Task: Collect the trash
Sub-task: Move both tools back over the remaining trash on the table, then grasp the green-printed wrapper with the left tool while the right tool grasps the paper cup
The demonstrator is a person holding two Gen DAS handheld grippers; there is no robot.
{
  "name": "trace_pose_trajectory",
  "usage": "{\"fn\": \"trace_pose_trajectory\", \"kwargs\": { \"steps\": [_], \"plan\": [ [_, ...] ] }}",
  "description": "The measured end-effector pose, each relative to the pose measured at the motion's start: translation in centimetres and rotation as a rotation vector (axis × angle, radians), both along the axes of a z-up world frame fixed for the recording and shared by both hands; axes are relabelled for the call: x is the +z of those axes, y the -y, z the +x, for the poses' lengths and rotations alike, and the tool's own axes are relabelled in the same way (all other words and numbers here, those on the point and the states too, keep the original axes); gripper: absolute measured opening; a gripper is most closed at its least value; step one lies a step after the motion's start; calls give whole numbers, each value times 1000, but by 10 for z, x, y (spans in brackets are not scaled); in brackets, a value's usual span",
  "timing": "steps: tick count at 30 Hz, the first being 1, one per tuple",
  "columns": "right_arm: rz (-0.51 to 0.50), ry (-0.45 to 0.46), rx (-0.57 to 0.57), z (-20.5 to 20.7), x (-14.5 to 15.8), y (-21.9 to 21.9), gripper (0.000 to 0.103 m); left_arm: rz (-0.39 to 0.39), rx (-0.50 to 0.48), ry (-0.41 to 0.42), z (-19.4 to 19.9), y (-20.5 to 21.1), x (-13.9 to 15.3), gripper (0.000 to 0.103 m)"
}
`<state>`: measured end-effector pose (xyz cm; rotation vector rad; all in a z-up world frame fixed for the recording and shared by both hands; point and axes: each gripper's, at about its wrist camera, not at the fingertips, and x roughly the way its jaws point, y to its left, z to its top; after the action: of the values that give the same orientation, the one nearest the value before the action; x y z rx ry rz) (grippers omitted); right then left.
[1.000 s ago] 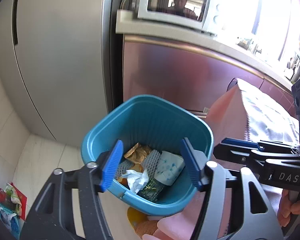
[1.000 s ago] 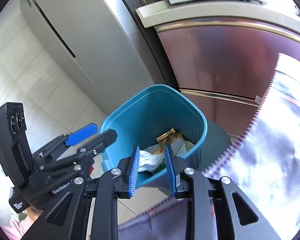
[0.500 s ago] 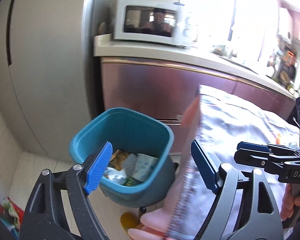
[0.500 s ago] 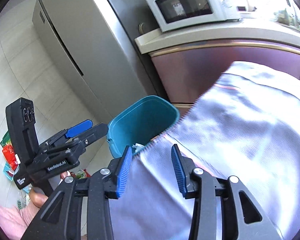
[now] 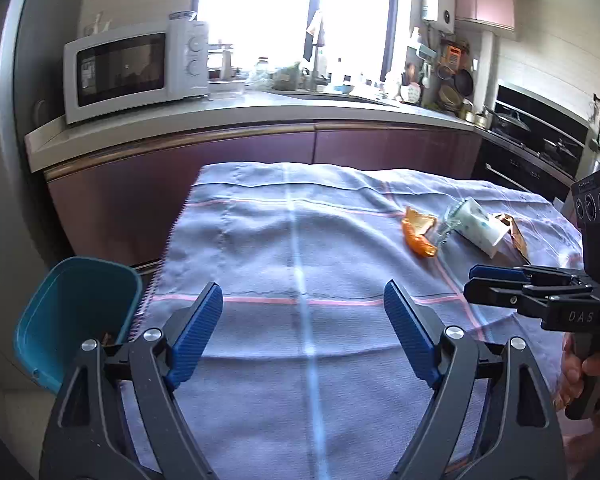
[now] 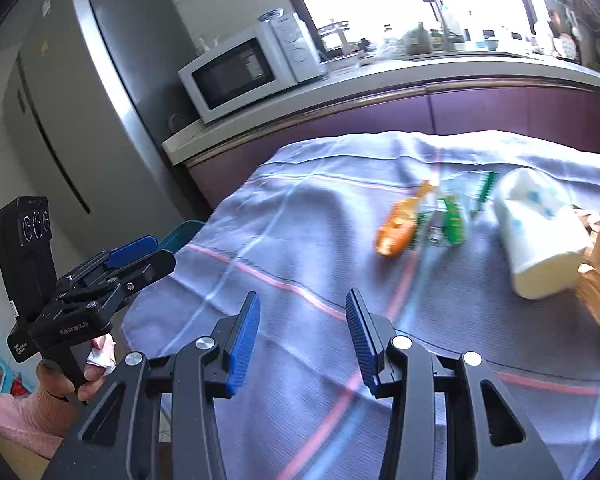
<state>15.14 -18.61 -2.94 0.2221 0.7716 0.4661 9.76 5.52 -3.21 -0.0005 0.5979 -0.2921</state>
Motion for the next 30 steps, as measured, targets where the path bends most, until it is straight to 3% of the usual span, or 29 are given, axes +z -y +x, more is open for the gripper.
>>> {"fn": "trace_pose_trajectory", "kwargs": {
  "steps": [12,16,19,30],
  "plan": [
    [-74,40,-275,-13,0,103,42,40,-188,-21,39,107,-3,79],
    [-122,28,-331,-6,-2,115,43,52,-218,-36,52,127,-5,78],
    [-191,5,-352,2,-7,116,52,62,-227,-51,65,139,-6,75],
    [-373,6,-355,15,-17,111,53,113,-249,-93,100,181,-15,66]
  ]
}}
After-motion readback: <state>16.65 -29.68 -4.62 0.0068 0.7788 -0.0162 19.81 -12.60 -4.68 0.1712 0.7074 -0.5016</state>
